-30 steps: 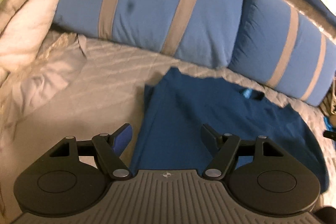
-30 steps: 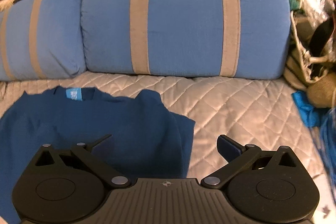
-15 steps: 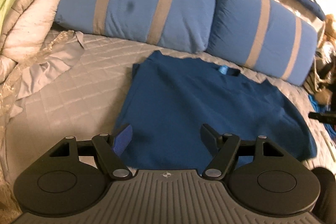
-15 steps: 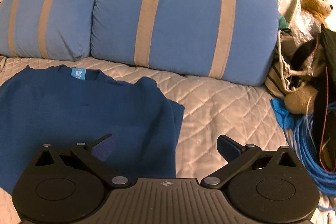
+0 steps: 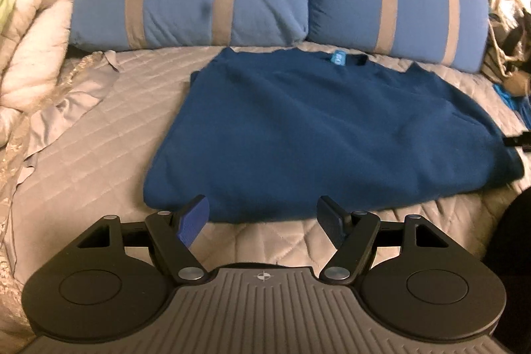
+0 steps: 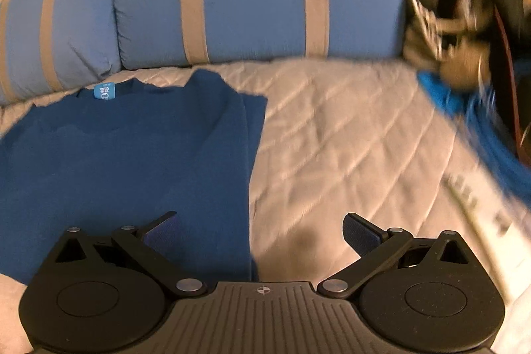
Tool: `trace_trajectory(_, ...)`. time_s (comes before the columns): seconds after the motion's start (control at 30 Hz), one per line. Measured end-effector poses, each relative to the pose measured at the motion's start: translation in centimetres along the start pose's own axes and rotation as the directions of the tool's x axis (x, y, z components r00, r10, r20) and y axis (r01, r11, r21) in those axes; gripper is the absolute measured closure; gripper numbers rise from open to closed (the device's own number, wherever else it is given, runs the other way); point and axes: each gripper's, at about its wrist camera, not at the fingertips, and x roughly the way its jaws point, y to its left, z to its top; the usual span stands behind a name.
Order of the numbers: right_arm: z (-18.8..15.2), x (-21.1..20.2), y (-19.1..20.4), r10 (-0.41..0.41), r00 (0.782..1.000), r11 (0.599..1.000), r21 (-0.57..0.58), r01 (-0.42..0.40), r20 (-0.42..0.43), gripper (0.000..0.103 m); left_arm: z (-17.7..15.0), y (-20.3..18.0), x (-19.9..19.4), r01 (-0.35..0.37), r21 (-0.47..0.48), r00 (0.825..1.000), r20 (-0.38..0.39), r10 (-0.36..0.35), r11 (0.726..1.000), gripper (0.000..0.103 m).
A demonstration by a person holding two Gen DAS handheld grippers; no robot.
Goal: Fold clothes
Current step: 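Withdraw both grippers above the folded sweatshirt, then close the right gripper on the edge of the folded navy sweatshirt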
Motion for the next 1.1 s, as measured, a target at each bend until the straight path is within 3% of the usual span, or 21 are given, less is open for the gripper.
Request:
trace_trajectory(0.13,-0.6,0.4,-2.3,0.118,0.99,0.978,0.184,-0.102,-0.077,0.0,-0.2,0.1,0.0,0.015,-0.001,1.0,0.01,-0.015,1.0,0.032)
trace_trajectory(0.23,-1.3,0.2,-4.4,0.23,0.97,0.919,0.345,-0.189,-0.081,0.0,-0.3,0.3,-0.1,0.027,-0.012,1.0,0.011,-0.027,1.0,0.032)
trace_trajectory(0.4,-2.4,0.1,-6.8,0.436,0.897,0.758,0.567,-0.324,-0.071,0.0,-0.2,0.3,0.1,0.035,-0.022,0.999,0.002,-0.035,0.999,0.032)
trace_trajectory(0.6,-4.5,1.0,-7.6,0.574,0.819,0.567,0.721,-0.398,0.0,0.001,-0.3,0.4,0.1,0.042,-0.033,0.999,0.002,-0.042,0.999,0.032)
trace_trajectory(0.87,-3.8,1.8,-5.5,0.538,0.842,0.617,0.667,-0.419,0.031,0.001,-0.2,0.5,0.1,0.039,-0.035,0.999,0.004,-0.038,0.999,0.032)
trace_trajectory(0.93,-3.6,2.0,-5.4,0.525,0.851,0.631,0.654,-0.417,0.036,0.006,-0.2,0.5,0.1,0.037,-0.039,0.999,0.006,-0.037,0.999,0.032)
trace_trajectory(1.03,-3.6,2.4,-5.6,0.508,0.861,0.641,0.653,-0.404,0.033,0.03,-0.2,0.6,0.1,0.037,-0.039,0.999,0.006,-0.037,0.999,0.032)
trace_trajectory(1.07,-3.7,2.9,-5.8,0.518,0.855,0.629,0.666,-0.402,0.026,0.051,-0.2,0.6,0.1,0.036,-0.038,0.999,0.006,-0.036,0.999,0.032)
trace_trajectory(1.1,-3.8,3.3,-6.0,0.531,0.848,0.609,0.689,-0.393,0.015,0.064,-0.2,0.6,0.1,0.035,-0.037,0.999,0.006,-0.035,0.999,0.032)
